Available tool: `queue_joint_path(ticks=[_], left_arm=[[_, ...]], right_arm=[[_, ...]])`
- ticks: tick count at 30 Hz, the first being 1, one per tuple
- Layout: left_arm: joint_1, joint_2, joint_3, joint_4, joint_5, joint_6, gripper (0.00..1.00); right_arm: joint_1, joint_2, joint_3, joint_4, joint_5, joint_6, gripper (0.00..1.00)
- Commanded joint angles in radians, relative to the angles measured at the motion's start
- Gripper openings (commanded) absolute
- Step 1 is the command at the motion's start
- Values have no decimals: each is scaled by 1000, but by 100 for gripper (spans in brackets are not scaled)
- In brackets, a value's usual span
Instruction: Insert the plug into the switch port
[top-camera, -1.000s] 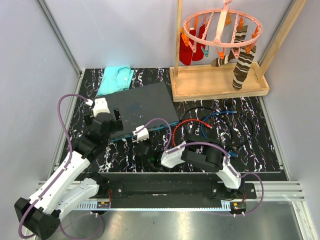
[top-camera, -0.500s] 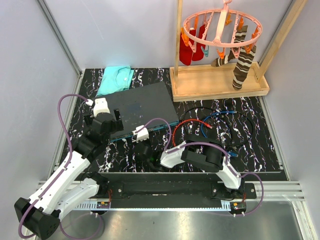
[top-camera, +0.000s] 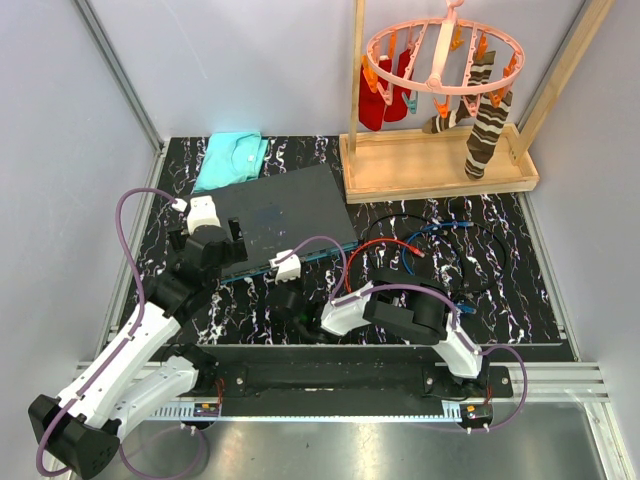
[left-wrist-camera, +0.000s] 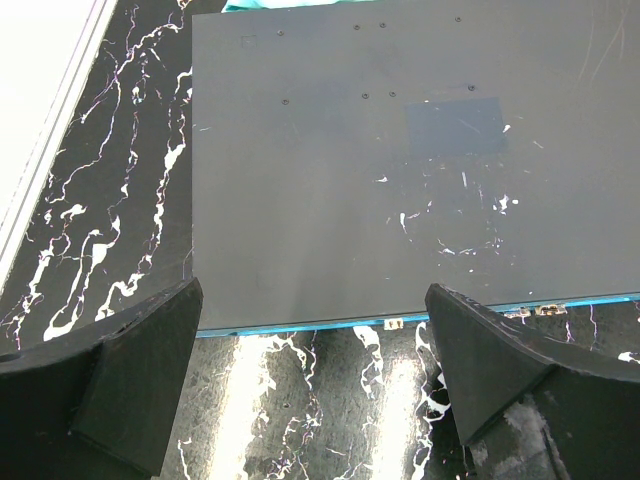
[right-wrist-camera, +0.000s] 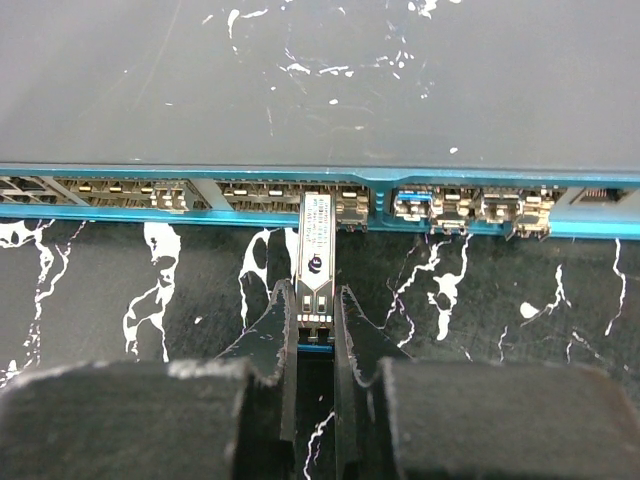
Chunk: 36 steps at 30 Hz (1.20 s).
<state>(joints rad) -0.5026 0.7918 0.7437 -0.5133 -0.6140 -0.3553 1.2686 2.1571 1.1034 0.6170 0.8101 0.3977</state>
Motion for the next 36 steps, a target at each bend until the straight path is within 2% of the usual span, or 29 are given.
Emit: queue_joint_path(ticks=[1,6,18,36], left_arm=[[-5,-5,0,53,-29,6,99],[-4,-5,0,56,-30,6,99],[-4,-3,2,55,-36,7,99],[-4,-6,0,56,-33,7,99]], right_arm=[[-3,-69,-5,-23,14,89,0],[3,-78,-20,-27,-3,96,0],[12,-57,3,72,34,-86,0],[12,-45,32,0,-20,-36,0]])
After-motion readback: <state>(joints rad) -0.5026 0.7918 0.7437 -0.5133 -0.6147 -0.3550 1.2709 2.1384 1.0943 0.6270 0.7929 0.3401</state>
